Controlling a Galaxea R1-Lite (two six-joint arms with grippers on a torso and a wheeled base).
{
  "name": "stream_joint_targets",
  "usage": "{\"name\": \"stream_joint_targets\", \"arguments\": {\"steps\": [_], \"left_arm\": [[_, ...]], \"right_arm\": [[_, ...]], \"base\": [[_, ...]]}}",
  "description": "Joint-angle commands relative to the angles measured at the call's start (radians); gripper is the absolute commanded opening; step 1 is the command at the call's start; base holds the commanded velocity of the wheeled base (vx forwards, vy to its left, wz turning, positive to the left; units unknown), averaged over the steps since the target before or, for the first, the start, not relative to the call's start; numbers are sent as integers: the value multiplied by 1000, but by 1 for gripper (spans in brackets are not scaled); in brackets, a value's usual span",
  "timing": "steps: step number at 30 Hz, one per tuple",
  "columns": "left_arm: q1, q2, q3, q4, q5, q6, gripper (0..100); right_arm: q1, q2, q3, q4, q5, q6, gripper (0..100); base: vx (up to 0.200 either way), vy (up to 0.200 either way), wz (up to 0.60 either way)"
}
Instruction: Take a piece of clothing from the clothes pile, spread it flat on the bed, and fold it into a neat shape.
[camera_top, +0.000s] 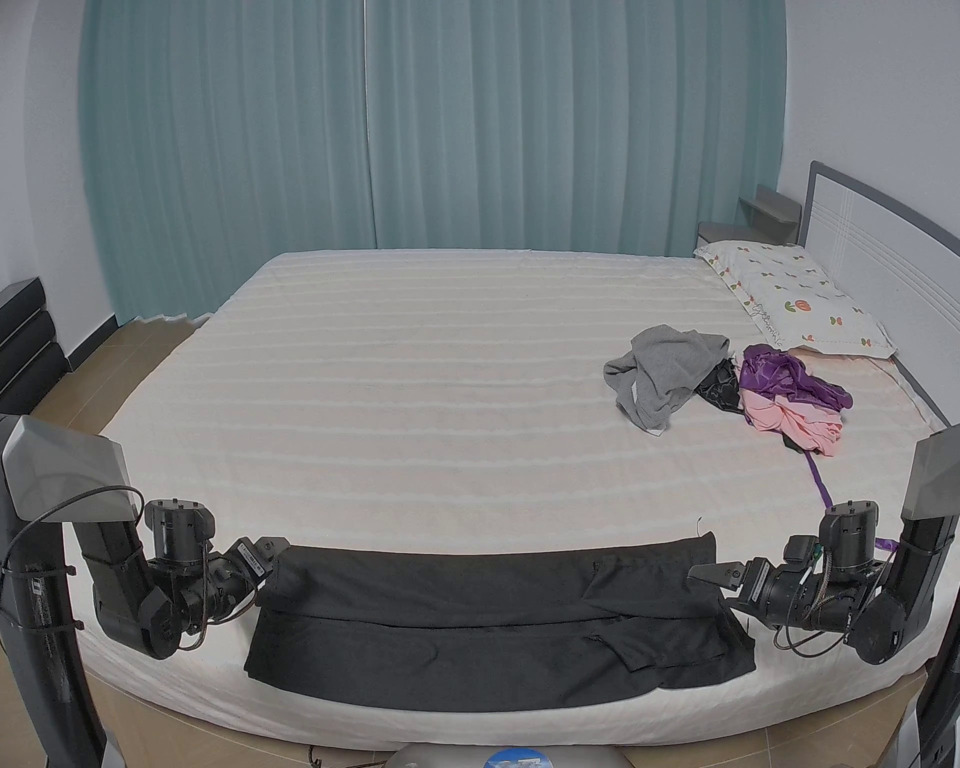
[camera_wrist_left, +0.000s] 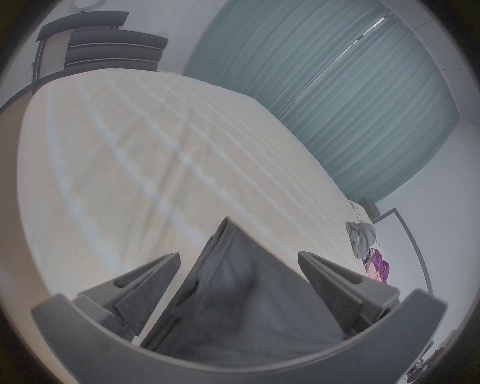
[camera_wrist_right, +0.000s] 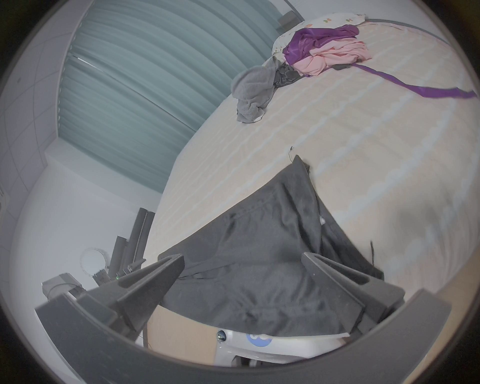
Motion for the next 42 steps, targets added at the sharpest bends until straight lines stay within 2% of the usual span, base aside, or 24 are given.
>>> {"name": "stream_joint_targets", "arguments": {"steps": [1, 11, 18, 28, 29, 36, 42], "left_arm": [[-17, -36, 75, -5, -3, -15, 100], [-53, -24, 118, -3, 7, -53, 100], [-63, -22, 183, -7, 20, 9, 100], [-70, 41, 204, -10, 62, 39, 100], [-70, 42, 207, -13, 66, 39, 0], [-67, 50, 223, -42, 109, 56, 0], [-59, 56, 255, -56, 149, 125, 0]], "right_arm": [[25, -3, 73, -57, -6, 43, 100], [74, 71, 77, -99, -34, 125, 100], [85, 130, 105, -191, -47, 131, 100], [85, 137, 113, -206, -46, 131, 100], [85, 137, 113, -206, -46, 132, 100], [85, 137, 113, -206, -46, 132, 100], [88, 135, 113, -206, -46, 132, 100]], "base": [[0, 0, 0], [0, 0, 0], [0, 0, 0], [0, 0, 0], [0, 0, 0], [0, 0, 0], [0, 0, 0]]}}
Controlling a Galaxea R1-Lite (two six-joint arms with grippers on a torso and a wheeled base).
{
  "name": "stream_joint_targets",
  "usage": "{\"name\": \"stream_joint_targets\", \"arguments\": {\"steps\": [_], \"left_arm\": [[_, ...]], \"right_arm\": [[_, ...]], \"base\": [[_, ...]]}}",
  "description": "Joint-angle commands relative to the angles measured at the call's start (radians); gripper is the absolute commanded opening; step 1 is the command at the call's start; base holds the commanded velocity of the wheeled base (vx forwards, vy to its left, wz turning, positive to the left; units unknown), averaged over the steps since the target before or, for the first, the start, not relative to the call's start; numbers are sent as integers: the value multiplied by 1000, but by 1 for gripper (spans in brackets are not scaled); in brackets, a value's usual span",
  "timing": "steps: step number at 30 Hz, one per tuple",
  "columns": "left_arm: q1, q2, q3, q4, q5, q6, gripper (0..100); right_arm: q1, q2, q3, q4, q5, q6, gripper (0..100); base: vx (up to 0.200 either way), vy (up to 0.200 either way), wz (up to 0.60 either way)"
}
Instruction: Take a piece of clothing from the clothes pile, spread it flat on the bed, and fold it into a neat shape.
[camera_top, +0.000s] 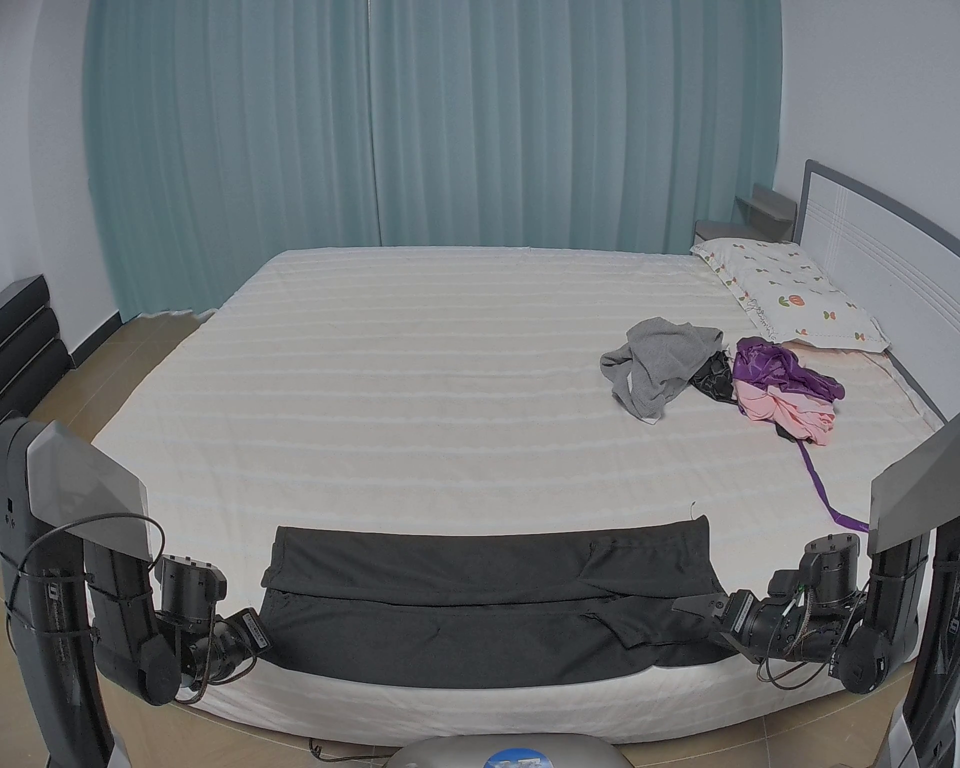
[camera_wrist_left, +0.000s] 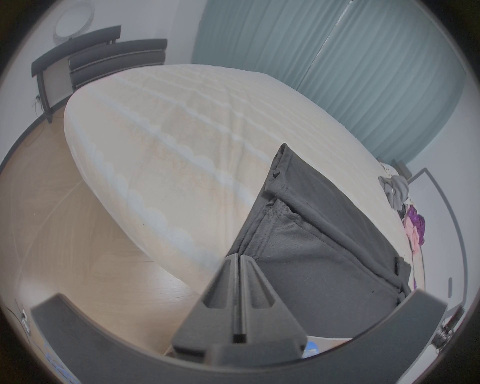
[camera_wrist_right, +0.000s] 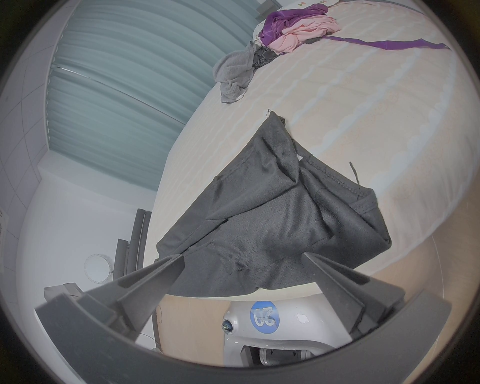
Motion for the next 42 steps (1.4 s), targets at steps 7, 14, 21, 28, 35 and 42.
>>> {"name": "stream_joint_targets", "arguments": {"steps": [7, 14, 21, 28, 35, 42], "left_arm": [[8, 6, 25, -5, 44, 35, 0], [6, 1, 25, -7, 39, 27, 100], [6, -5, 11, -36, 30, -2, 100], [8, -6, 11, -148, 27, -74, 100], [14, -12, 10, -179, 6, -103, 100], [46, -32, 10, -179, -80, -137, 100]], "right_arm": [[11, 1, -3, 0, -4, 3, 100], [66, 7, -25, 1, -93, 43, 100], [117, 22, -54, 9, -154, 101, 100], [121, 24, -62, 21, -165, 106, 100], [72, -25, -48, 24, -183, 80, 100], [-11, 16, -49, 61, -183, -40, 100]], "base": [[0, 0, 0], [0, 0, 0], [0, 0, 0], [0, 0, 0], [0, 0, 0], [0, 0, 0]]}}
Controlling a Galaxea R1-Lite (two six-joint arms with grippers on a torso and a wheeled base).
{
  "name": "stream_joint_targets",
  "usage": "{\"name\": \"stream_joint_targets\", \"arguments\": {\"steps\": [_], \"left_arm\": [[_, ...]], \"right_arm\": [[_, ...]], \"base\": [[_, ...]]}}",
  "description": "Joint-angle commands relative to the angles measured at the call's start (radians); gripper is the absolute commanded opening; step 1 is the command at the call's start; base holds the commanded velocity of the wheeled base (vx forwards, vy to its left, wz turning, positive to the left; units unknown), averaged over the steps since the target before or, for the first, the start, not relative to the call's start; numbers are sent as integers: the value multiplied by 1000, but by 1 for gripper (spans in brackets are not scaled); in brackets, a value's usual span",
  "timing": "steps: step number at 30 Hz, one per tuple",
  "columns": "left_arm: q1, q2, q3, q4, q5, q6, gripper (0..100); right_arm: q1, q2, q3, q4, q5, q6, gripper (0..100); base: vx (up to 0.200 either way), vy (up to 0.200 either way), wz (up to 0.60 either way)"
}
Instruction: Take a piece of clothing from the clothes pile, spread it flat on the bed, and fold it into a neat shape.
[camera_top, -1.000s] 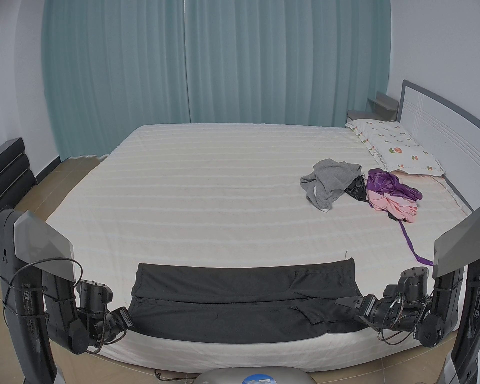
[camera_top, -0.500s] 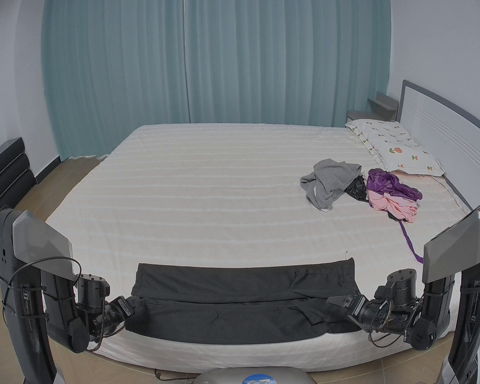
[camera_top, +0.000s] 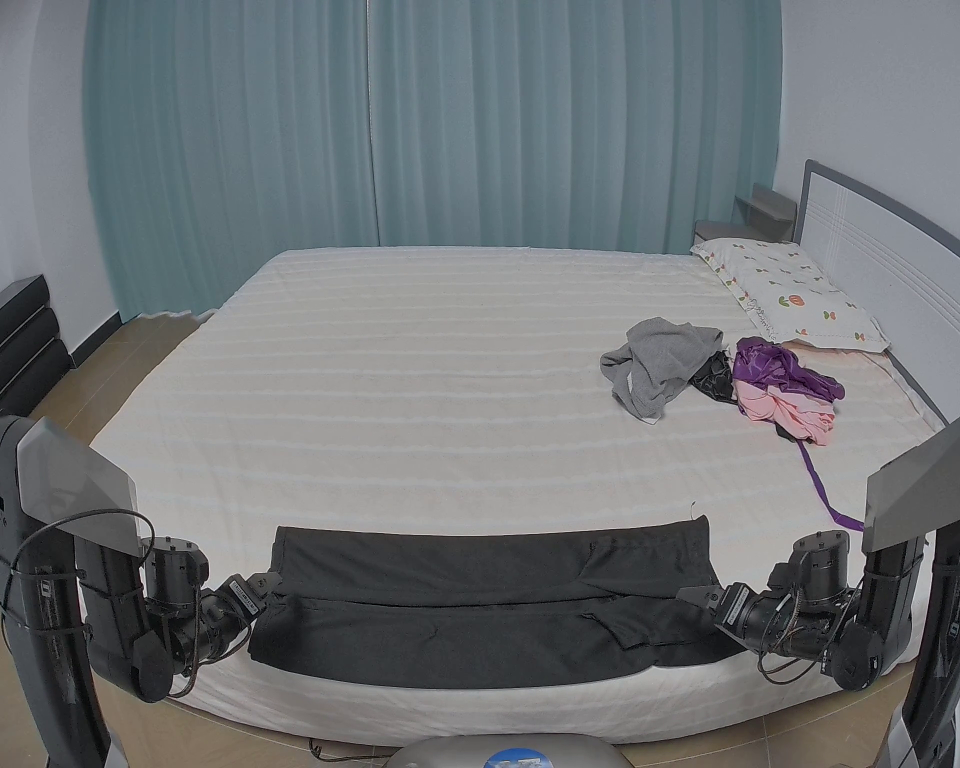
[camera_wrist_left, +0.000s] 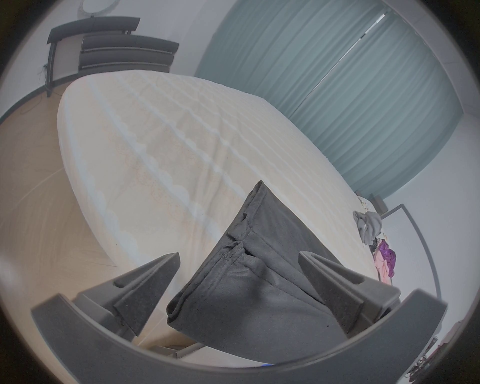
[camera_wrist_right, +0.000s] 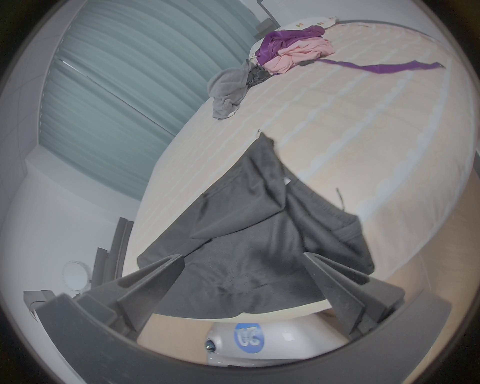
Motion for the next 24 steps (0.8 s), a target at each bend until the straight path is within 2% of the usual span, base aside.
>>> {"name": "stream_joint_targets", "arguments": {"steps": [1, 6, 14, 24], "left_arm": [[16, -13, 0, -1, -20, -9, 100], [14, -9, -6, -1, -21, -9, 100], [16, 1, -15, 1, -21, -9, 100], [17, 1, -16, -1, -21, -9, 100]], "right_arm": [[-53, 42, -4, -1, 1, -41, 100], [-62, 105, -11, -23, 11, -95, 100], [-59, 96, -14, -32, 51, -95, 100], [-50, 144, -48, -31, 54, -95, 100]], "base": [[0, 0, 0], [0, 0, 0], [0, 0, 0], [0, 0, 0]]}}
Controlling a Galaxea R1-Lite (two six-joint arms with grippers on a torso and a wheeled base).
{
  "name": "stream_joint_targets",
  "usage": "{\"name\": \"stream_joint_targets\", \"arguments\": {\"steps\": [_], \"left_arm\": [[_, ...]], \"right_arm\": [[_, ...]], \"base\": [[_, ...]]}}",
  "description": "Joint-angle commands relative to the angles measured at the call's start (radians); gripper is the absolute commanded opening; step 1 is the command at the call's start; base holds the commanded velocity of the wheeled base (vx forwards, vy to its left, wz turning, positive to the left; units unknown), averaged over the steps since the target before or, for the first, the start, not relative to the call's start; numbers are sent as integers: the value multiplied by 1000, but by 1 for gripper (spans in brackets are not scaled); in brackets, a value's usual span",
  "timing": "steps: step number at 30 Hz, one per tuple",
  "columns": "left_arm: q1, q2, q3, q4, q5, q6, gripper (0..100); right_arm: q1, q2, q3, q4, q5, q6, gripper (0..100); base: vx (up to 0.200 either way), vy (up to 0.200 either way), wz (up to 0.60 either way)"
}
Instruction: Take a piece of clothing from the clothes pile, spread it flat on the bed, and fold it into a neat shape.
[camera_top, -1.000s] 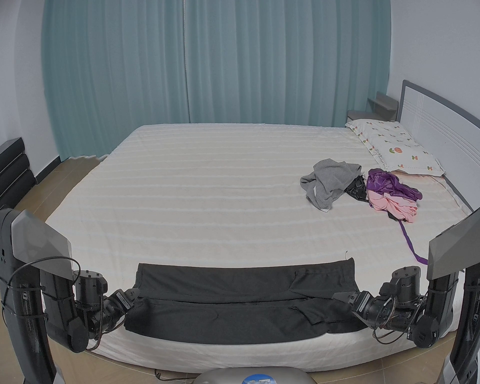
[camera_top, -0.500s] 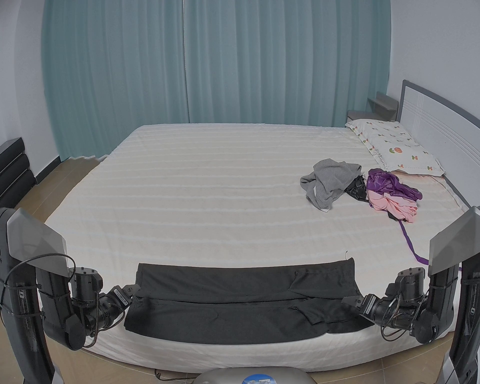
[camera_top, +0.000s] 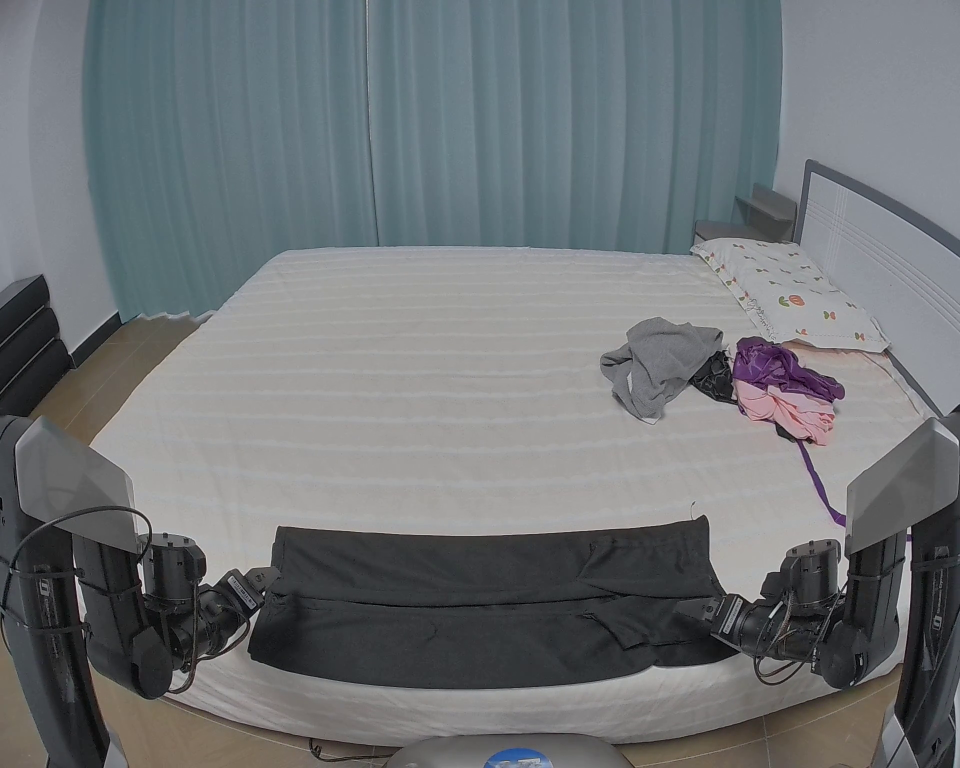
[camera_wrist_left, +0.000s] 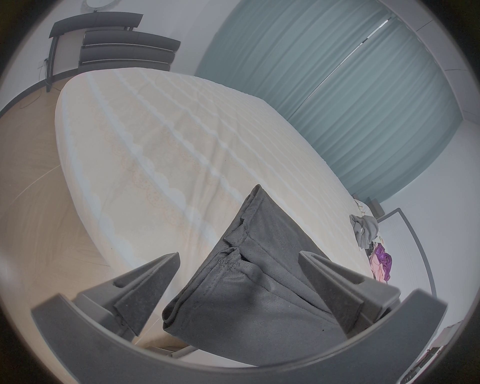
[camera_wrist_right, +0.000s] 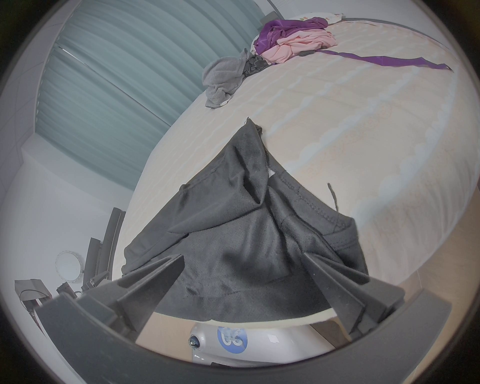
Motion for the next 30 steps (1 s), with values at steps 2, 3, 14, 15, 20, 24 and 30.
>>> {"name": "stream_joint_targets", "arguments": {"steps": [2, 3, 14, 15, 20, 24, 30], "left_arm": [[0, 3, 0, 0, 0, 0, 100], [0, 3, 0, -1, 0, 0, 100], [12, 3, -7, 0, 0, 0, 100], [12, 3, -7, 0, 0, 0, 100], [12, 3, -5, 0, 0, 0, 100], [12, 3, -5, 0, 0, 0, 100], [14, 3, -7, 0, 0, 0, 100]], "right_arm": [[2, 21, -20, -2, 0, 0, 100], [2, 21, -25, -1, 0, 0, 100], [-6, -16, 20, -4, -7, 5, 0], [-6, -16, 20, -4, -7, 5, 0], [-1, -49, 40, -2, 2, 11, 0], [-6, -49, 46, -4, 3, 26, 0], [0, -59, 69, -7, 2, 25, 0]], "base": [[0, 0, 0], [0, 0, 0], [0, 0, 0], [0, 0, 0], [0, 0, 0], [0, 0, 0], [0, 0, 0]]}}
